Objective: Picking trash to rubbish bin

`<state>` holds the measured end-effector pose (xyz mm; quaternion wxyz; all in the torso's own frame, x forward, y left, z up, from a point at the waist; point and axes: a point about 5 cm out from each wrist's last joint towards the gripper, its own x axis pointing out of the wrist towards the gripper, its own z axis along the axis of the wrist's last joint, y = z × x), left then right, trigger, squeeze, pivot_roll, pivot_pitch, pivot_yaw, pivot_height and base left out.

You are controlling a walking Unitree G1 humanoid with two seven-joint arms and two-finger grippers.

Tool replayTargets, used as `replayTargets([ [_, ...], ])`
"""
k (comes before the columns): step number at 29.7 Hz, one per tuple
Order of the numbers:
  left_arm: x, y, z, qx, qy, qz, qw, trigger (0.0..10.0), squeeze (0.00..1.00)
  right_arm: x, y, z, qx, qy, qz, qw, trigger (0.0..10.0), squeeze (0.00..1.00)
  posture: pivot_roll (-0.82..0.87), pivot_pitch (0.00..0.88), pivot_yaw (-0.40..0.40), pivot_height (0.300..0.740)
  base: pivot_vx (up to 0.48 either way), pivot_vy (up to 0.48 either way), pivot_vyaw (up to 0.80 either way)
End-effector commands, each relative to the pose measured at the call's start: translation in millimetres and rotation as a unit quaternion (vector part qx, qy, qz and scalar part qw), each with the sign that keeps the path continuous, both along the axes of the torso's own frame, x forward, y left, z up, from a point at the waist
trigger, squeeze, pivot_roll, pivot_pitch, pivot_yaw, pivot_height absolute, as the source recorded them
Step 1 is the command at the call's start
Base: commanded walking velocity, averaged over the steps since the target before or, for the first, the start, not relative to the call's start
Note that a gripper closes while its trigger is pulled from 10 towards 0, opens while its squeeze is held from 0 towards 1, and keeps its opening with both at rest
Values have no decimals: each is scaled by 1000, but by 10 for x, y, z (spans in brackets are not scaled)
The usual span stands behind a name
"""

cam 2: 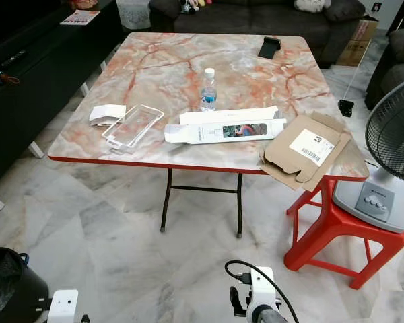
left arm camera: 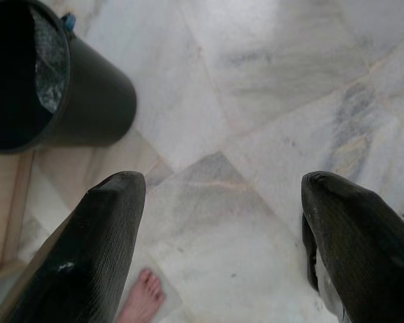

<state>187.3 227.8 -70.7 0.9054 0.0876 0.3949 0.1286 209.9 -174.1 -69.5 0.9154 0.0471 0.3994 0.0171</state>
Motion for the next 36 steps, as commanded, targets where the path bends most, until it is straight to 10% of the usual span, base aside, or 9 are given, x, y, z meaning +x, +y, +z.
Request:
replayTargets([
  [1,-29,34,-9,8,8,-7,1000,10000,0,46,30,28,5,-14,-5,1000,10000,0,84,113,19,740,0,0,0],
  [8,297,-28,259,36,-118,-56,991,10000,0,382,103,303,4,-124,40,991,10000,0,68,86,15,740,0,0,0],
  [21,261,28,584,77,-256,-69,961,10000,0,458,-44,583,-21,-259,88,962,10000,0,57,82,-3,740,0,0,0],
  [29,672,-407,1287,76,-403,-132,903,10000,0,754,14,1178,-11,-401,77,913,10000,0,37,77,-12,740,0,0,0],
  [36,940,-640,1604,59,-450,-146,879,10000,0,1037,234,1568,10,-461,79,884,10000,0,33,63,-10,740,0,0,0],
])
